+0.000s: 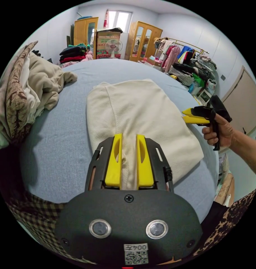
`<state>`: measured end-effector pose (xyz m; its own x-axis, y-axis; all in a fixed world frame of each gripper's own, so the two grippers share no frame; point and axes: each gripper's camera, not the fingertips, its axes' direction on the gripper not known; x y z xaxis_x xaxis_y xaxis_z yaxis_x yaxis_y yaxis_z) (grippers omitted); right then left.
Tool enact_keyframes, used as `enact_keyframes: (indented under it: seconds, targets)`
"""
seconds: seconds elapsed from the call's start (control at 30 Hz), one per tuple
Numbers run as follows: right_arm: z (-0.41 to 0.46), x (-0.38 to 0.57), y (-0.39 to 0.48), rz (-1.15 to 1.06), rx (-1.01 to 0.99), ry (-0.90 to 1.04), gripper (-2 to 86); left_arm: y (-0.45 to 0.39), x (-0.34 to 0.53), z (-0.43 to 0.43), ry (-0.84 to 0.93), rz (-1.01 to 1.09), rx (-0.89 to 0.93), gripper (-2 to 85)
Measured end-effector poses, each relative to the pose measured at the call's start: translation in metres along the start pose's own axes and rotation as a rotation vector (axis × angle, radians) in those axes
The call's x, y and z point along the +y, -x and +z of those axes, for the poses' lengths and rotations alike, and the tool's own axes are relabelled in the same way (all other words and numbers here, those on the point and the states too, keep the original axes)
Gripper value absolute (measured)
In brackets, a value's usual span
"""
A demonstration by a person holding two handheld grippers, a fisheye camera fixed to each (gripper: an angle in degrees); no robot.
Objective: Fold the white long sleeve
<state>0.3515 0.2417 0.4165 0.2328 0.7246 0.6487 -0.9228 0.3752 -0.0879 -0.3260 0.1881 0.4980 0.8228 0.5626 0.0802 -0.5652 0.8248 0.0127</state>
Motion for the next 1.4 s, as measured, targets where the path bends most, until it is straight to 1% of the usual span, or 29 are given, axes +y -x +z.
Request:
enact_keyframes:
  seconds: [0.1, 0.13, 0.2, 0.3, 0.4, 0.47, 0.53, 0.57, 0.63, 0.67, 0.73, 0.77, 0.87, 0.93, 1.1, 1.23, 1.3, 1.4]
  targets:
    - [-0.002, -0.013, -0.003, 0.023, -0.016, 0.029, 6.0, 0.016, 0.005, -0.002, 0.001, -0.029, 0.009, 6.0]
    - [-0.007, -0.015, 0.005, -0.012, 0.081, 0.018, 5.6, 0.024, 0.006, -0.002, 0.001, -0.044, 0.014, 5.1]
    - [-0.008, -0.016, 0.011, -0.076, 0.200, 0.025, 5.1, 0.035, 0.009, -0.003, 0.004, -0.061, 0.024, 3.9]
    - [-0.019, -0.015, -0.004, -0.021, 0.100, -0.012, 5.4, 0.050, 0.013, -0.004, 0.006, -0.066, 0.027, 2.8]
    - [-0.037, -0.009, -0.002, -0.027, 0.084, -0.024, 6.5, 0.066, 0.017, -0.006, 0.006, -0.061, 0.027, 2.7]
    - [-0.051, 0.001, -0.001, -0.031, 0.033, -0.034, 6.8, 0.082, 0.019, -0.007, 0.003, -0.073, 0.066, 3.0]
    - [-0.067, 0.018, -0.003, -0.023, -0.014, -0.034, 10.1, 0.111, 0.019, -0.006, 0.026, -0.097, 0.158, 3.9]
    - [-0.070, 0.024, -0.004, -0.022, -0.018, -0.032, 10.6, 0.119, 0.018, -0.006, 0.039, -0.104, 0.186, 4.4]
    - [-0.079, 0.044, -0.007, -0.008, -0.033, -0.021, 11.3, 0.154, 0.010, -0.005, 0.115, -0.162, 0.331, 6.8]
    - [-0.081, 0.049, -0.008, -0.001, -0.038, -0.018, 11.2, 0.163, 0.008, -0.006, 0.125, -0.180, 0.365, 7.6]
    - [-0.086, 0.067, -0.013, 0.028, -0.048, -0.024, 11.2, 0.192, 0.009, -0.025, 0.074, -0.239, 0.478, 10.3]
    - [-0.087, 0.070, -0.015, 0.036, -0.052, -0.025, 11.3, 0.199, 0.011, -0.030, 0.062, -0.259, 0.504, 10.9]
    - [-0.088, 0.085, -0.021, 0.080, -0.089, -0.032, 11.4, 0.230, 0.035, -0.053, 0.027, -0.394, 0.655, 13.5]
    - [-0.084, 0.092, -0.021, 0.092, -0.090, -0.017, 11.6, 0.243, 0.067, -0.061, 0.023, -0.517, 0.807, 15.9]
    - [-0.084, 0.101, -0.014, 0.092, -0.107, -0.020, 11.2, 0.237, 0.124, -0.048, 0.104, -0.658, 0.915, 19.3]
    - [-0.080, 0.102, -0.002, 0.092, -0.095, 0.018, 10.6, 0.237, 0.159, -0.020, 0.118, -0.793, 1.002, 21.3]
    - [-0.078, 0.103, 0.001, 0.122, -0.093, 0.032, 8.9, 0.239, 0.166, -0.009, 0.108, -0.834, 1.015, 21.9]
    - [-0.082, 0.109, 0.010, 0.164, -0.165, 0.027, 6.2, 0.242, 0.173, 0.009, 0.109, -0.876, 1.018, 22.4]
